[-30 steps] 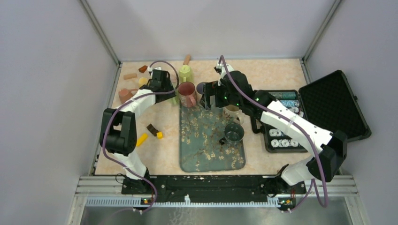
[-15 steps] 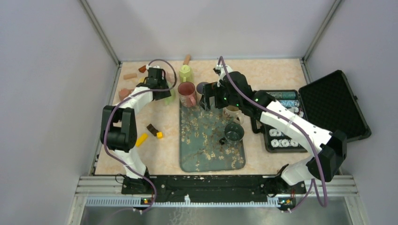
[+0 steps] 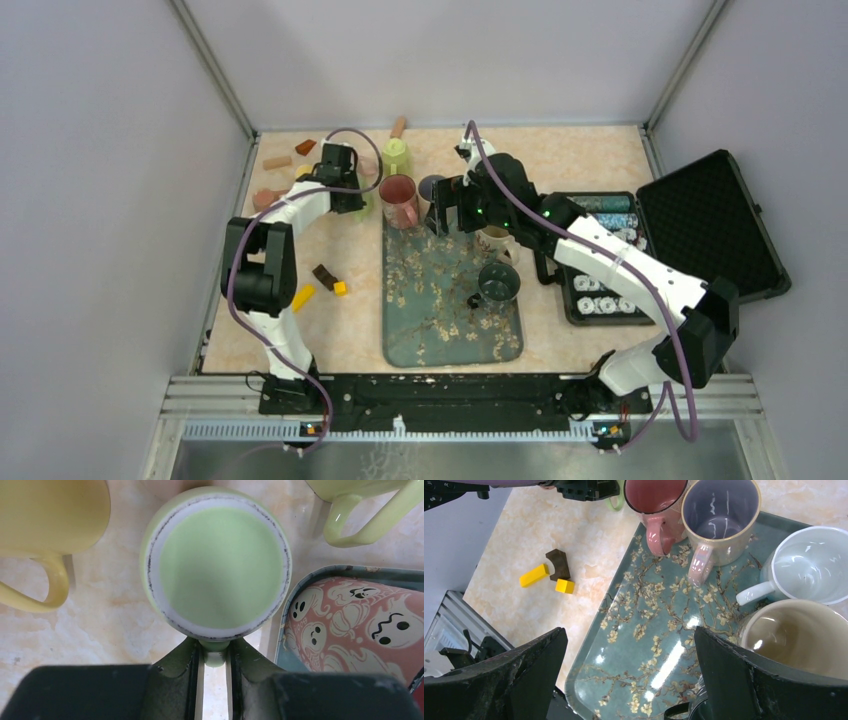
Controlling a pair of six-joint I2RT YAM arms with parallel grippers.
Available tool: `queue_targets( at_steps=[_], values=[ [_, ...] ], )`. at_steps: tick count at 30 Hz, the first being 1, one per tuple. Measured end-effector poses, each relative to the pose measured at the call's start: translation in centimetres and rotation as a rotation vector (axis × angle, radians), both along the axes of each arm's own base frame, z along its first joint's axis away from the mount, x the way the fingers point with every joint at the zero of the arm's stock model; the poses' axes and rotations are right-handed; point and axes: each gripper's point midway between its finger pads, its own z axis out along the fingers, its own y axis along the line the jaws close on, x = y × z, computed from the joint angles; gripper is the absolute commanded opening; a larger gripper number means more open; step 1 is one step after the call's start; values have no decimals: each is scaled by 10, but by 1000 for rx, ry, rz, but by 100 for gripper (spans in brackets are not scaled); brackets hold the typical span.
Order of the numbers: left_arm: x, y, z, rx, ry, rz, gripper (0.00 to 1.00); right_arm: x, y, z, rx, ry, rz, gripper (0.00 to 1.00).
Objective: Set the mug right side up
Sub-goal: Turn over the cup at the center of the board.
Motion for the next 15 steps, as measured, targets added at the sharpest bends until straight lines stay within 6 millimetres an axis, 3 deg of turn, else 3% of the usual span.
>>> queue_targets(
  at_steps=[3, 10, 15],
  values=[
    [0, 0, 0, 5, 0, -3, 0, 0, 0, 0, 0, 0, 0, 99],
    [-9, 1, 5, 21, 8, -1, 0, 0, 0, -5, -3, 4, -1, 99],
    [-24, 3, 35, 14, -33, -2, 0, 0, 0, -9, 0, 10, -4, 99]
  ],
)
